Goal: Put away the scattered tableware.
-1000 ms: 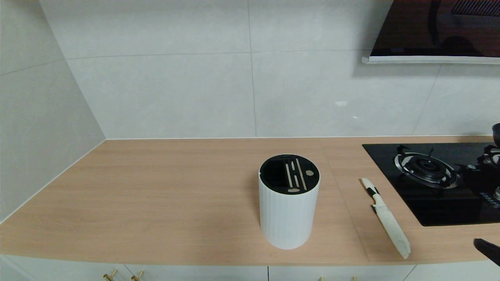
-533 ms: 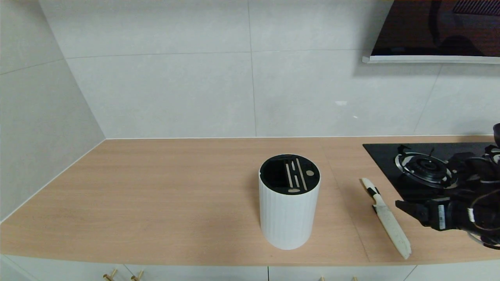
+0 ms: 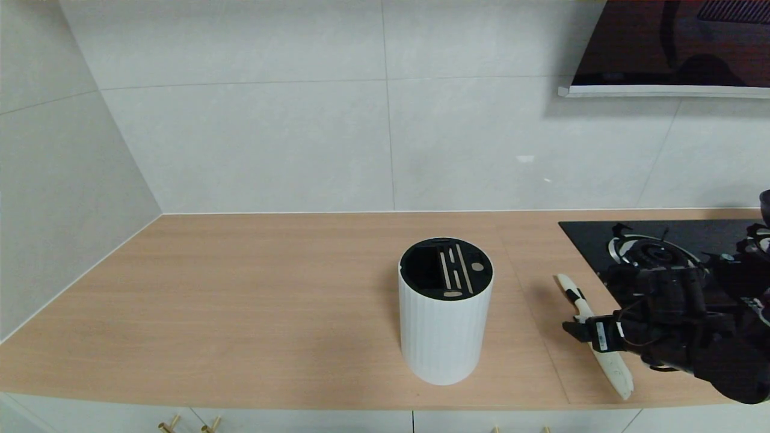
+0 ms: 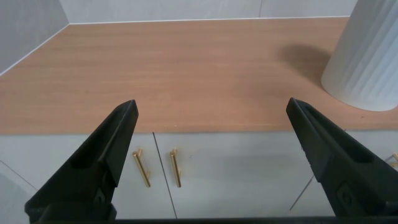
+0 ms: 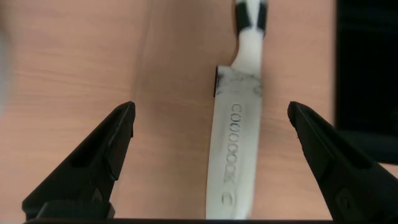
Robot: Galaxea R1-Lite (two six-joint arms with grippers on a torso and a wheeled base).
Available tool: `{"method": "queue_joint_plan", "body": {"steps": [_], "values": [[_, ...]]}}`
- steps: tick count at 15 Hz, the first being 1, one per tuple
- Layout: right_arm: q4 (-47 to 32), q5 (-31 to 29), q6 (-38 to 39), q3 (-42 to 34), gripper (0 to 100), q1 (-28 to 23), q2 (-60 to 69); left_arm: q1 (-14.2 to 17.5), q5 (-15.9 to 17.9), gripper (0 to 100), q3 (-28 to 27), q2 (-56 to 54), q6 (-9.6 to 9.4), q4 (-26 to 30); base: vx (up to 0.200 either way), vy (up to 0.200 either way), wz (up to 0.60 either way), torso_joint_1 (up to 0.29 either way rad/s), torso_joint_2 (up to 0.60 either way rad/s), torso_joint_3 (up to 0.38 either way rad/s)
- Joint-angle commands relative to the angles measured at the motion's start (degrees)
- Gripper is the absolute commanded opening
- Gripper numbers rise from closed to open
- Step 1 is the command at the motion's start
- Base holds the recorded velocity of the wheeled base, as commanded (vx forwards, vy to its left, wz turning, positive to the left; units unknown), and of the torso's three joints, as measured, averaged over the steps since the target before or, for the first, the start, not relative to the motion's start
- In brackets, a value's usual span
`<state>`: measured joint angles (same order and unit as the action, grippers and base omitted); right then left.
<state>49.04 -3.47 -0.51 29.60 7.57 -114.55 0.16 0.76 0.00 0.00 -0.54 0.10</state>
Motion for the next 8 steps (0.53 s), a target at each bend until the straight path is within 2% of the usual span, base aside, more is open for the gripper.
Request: {"method": "queue_joint_plan", "body": {"steps": [1, 8], "values": [[1.2, -0.5, 0.0, 1.1, 100, -0.5, -5.8, 0.0, -0.1, 100, 0.0, 0.1, 0.01, 0.0, 0.000, 0.000, 0.00, 0.000, 0.00, 0.000], [2.4, -0.5, 0.2, 3.1, 100, -2.4, -7.8, 0.0, -0.1, 100, 0.0, 0.1, 0.01, 0.0, 0.000, 0.000, 0.00, 0.000, 0.00, 0.000]]}}
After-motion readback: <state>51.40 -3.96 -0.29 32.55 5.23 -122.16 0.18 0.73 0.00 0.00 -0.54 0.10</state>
